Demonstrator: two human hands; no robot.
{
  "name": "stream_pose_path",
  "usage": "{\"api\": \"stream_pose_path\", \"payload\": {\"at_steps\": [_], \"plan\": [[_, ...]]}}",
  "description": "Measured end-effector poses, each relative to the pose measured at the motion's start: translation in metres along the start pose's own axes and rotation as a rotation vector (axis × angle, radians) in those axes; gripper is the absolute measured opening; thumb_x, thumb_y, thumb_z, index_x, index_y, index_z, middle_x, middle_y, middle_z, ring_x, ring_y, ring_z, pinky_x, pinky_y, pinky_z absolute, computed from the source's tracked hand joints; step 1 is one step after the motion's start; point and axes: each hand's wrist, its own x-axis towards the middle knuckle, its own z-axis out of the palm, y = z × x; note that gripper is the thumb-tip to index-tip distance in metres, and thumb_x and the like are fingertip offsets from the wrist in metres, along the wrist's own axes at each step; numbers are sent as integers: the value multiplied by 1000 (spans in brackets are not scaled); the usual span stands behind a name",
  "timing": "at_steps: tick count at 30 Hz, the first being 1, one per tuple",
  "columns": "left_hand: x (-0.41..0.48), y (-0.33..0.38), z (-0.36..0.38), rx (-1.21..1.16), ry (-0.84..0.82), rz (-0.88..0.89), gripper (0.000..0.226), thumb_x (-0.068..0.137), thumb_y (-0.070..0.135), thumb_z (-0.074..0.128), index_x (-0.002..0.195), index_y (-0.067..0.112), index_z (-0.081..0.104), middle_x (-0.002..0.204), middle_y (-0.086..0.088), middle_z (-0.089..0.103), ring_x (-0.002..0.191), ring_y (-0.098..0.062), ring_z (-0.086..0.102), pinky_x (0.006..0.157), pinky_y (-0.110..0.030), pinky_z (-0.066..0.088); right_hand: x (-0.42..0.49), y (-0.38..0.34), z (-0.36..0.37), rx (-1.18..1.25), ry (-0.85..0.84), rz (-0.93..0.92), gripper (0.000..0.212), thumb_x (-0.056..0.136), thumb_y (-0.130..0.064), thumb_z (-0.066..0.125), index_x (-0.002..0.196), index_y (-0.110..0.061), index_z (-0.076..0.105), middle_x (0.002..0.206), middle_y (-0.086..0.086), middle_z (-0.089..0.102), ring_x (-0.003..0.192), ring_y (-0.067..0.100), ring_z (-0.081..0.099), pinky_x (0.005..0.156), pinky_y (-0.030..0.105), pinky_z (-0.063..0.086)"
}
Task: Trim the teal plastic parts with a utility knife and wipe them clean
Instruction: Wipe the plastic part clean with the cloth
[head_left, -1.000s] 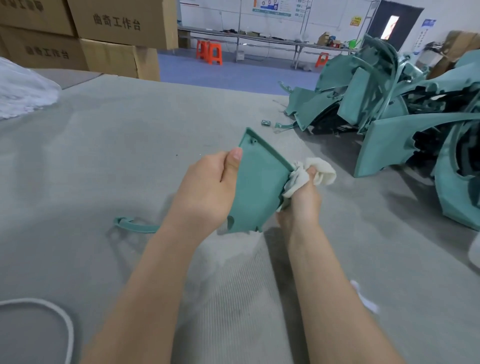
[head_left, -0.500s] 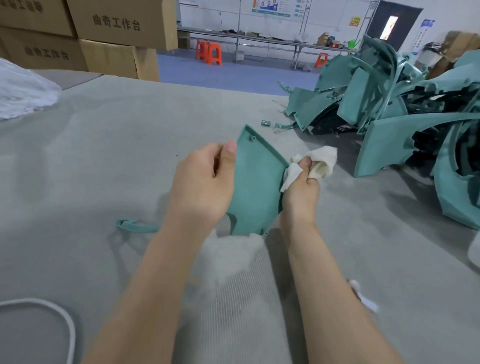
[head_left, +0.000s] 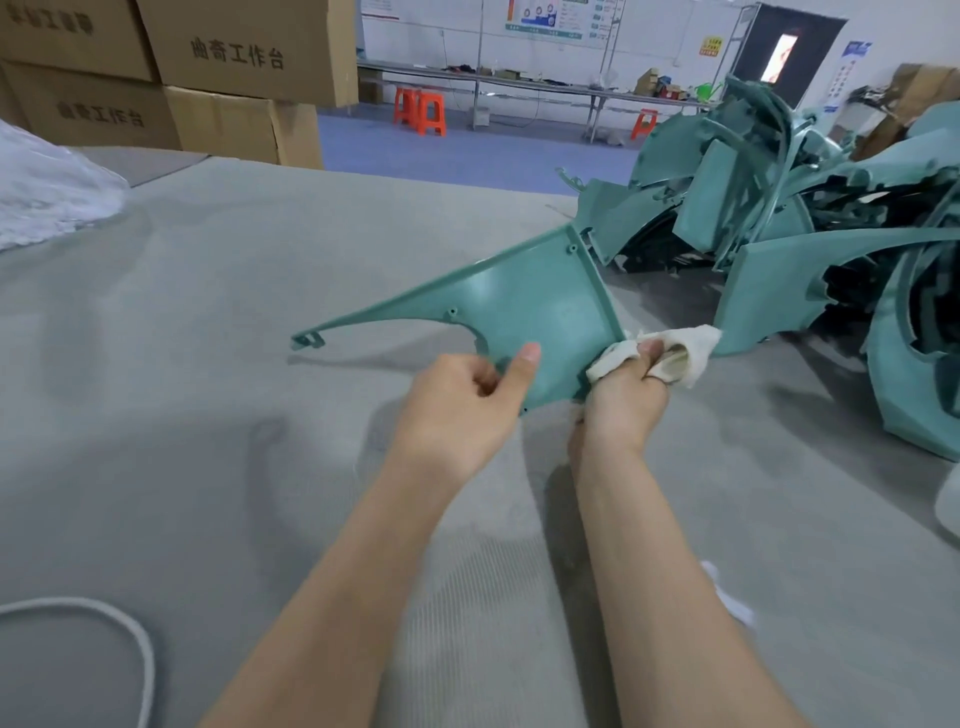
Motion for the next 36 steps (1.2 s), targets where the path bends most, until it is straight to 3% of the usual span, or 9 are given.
{"api": "stream_pose_path", "payload": {"at_steps": [4,7,10,13,17,22,27,32,36], "plan": [[10,-13,-15,-69,-7,-103,67,80,65,56,77,-1,65,69,-6,72,68,-25,67,73,-35,56,4,-3,0,49,-17,15,31,105,-33,39,87,-16,58,84,2,62,79,24,59,77,43,50],[8,-3,-11,-640,-78,-41,33,75,49,68,92,21,68,93,9,75,92,-12,70,82,-29,55,-6,-2,4,-59,-158,-17,36,103,-39,42,75,-21,55,73,0,61,67,19,59,63,34,48],[10,-3,-15,-1010,-49,20,35,70,34,68,102,18,67,105,3,74,100,-14,69,79,-29,56,-18,0,5,-223,-312,-123,37,103,-40,41,76,-22,57,71,-1,62,66,19,61,59,33,51],[15,-13,-27,-912,-91,52,35,72,27,66,106,17,66,105,4,73,101,-12,68,83,-28,55,-23,-4,1,-404,-368,-247,39,102,-44,39,78,-17,55,77,2,60,77,25,58,69,37,47],[15,-24,-33,-782,-326,-1,41,75,27,65,115,16,65,113,0,71,106,-17,67,92,-33,53,-37,-9,-2,-440,-473,-536,28,103,-32,38,78,-24,45,67,-12,50,64,5,46,62,28,31],[12,-26,-42,-796,-440,-26,35,75,24,65,109,15,68,111,-4,72,103,-19,68,86,-29,56,-32,-14,-5,-505,-533,-744,18,102,-18,42,114,-10,53,90,-7,53,79,11,47,65,21,32],[9,-22,-36,-740,-452,-29,36,73,28,67,106,17,69,107,-1,73,100,-17,69,86,-28,56,-23,-11,-2,-592,-444,-532,42,104,-39,36,74,-12,49,71,5,52,71,26,46,63,35,30],[11,-21,-36,-650,-391,-42,29,82,21,66,111,16,66,107,1,73,101,-18,69,88,-33,53,-16,-15,-6,-418,-438,76,54,97,-64,26,80,-24,58,80,1,64,76,19,61,71,32,48],[12,-25,-40,-650,-415,-105,20,85,15,65,105,16,68,102,-1,74,96,-18,71,82,-30,57,-18,-19,-8,-310,-429,-236,43,102,-51,33,84,-23,61,77,-8,65,69,-1,56,60,19,41]]}}
